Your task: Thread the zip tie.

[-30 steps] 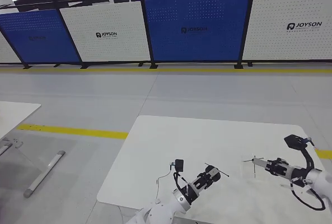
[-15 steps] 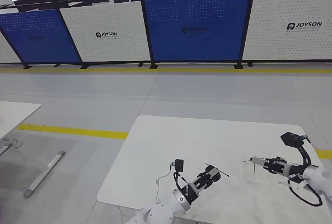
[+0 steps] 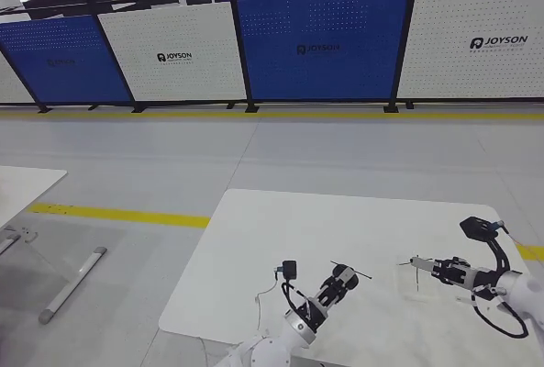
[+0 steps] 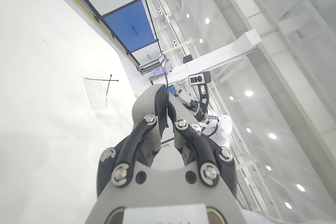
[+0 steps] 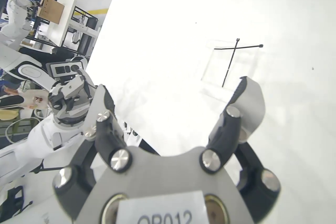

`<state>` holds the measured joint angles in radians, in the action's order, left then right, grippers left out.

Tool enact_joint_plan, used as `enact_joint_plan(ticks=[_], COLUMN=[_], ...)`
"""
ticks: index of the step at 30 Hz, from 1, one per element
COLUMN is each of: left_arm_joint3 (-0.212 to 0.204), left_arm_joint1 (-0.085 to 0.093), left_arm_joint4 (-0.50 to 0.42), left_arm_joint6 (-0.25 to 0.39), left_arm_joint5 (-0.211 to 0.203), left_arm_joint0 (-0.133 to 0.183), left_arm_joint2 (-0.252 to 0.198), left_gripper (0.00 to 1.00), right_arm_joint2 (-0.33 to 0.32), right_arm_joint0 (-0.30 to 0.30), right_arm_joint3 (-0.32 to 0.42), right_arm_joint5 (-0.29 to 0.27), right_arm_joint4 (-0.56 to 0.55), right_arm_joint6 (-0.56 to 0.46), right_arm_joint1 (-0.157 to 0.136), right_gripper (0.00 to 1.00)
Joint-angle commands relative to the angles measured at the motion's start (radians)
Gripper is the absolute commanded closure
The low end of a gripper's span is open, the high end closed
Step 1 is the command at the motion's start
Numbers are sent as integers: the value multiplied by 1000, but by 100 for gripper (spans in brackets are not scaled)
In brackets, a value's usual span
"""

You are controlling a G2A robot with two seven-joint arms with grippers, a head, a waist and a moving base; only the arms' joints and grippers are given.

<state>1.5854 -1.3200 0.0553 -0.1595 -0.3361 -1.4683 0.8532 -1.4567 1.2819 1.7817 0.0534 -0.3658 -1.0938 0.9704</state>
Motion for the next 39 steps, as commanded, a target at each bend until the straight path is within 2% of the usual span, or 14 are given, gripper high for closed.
enact_joint_plan(ticks=[1, 9, 11, 15, 19, 21, 24, 34, 36, 39], left_arm_joint3=[0, 0, 0, 0, 0, 0, 0, 0, 0, 0], left_arm_joint1=[0, 0, 0, 0, 0, 0, 0, 0, 0, 0], left_arm_joint4=[0, 0, 0, 0, 0, 0, 0, 0, 0, 0], left_arm_joint6=[1, 1, 1, 1, 1, 1, 1, 1, 1, 1], left_arm_joint5=[0, 0, 0, 0, 0, 0, 0, 0, 0, 0], left_arm_joint0=[0, 0, 0, 0, 0, 0, 0, 0, 0, 0], left_arm_joint2=[-1, -1, -1, -1, -1, -1, -1, -1, -1, -1], left_gripper=[100, 100, 100, 100, 100, 100, 100, 100, 100, 100], right_arm_joint2=[0, 3, 23, 87, 178, 234, 310, 310, 327, 370], right_arm_joint0=[0, 2, -8, -115, -224, -272, -354, -354, -342, -363], right_arm_joint3=[0, 1, -3, -92, -187, -232, -315, -315, -316, -351], right_arm_joint5=[0, -5, -57, -29, 27, 16, 35, 35, 30, 36], right_arm_joint4=[0, 2, -15, -60, -84, -99, -133, -133, -153, -164], right_arm_joint6=[0, 0, -60, -135, -163, -199, -201, -201, -178, -175], right_arm_joint1=[0, 0, -4, -1, 13, 21, 37, 37, 38, 48], right_gripper=[0, 0, 0, 0, 0, 0, 0, 0, 0, 0])
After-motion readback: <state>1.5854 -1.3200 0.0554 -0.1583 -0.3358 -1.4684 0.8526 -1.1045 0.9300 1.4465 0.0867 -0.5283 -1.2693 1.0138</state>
